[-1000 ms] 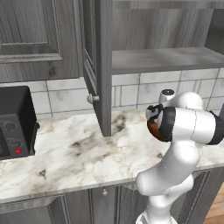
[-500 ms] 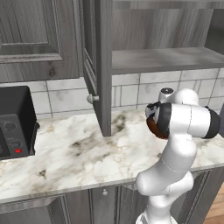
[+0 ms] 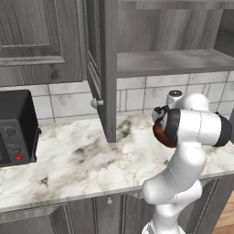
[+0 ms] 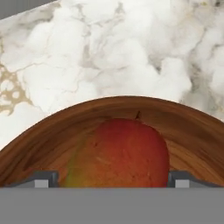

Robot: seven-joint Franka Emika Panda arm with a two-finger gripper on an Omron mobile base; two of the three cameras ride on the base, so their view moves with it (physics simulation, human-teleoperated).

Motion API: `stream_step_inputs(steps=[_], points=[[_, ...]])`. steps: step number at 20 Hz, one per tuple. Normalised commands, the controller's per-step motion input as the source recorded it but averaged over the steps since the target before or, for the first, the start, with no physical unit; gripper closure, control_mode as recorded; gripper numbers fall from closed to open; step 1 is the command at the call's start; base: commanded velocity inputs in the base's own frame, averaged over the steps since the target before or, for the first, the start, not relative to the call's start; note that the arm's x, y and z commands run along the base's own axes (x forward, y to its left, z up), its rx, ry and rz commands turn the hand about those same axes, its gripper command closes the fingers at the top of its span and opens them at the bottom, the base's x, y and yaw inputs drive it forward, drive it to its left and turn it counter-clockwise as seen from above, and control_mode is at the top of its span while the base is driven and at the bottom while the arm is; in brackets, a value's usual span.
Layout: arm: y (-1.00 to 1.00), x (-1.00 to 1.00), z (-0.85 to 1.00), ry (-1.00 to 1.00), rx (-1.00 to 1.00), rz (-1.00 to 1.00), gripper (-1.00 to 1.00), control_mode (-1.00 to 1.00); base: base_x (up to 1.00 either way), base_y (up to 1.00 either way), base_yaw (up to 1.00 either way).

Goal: Open the cabinet. Pick the mango and orange from the cabinet and place them into the bowl. Then close the cabinet.

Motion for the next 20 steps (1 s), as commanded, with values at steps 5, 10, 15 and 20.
stream_step_inputs(steps=[5, 10, 15, 20], points=[[0.00, -0.32, 0.45, -0.11, 0.00, -0.01, -1.00, -1.00, 0.00, 0.00, 0.00], [0.01, -0.58, 0.43, -0.11, 0.00, -0.03, -1.00, -1.00, 0.00, 0.00, 0.00], [0.07, -0.93, 0.54, -0.18, -0.03, -0.03, -1.00, -1.00, 0.00, 0.00, 0.00], [0.16, -0.89, 0.95, -0.26, -0.04, 0.00, -1.00, -1.00, 0.00, 0.00, 0.00]])
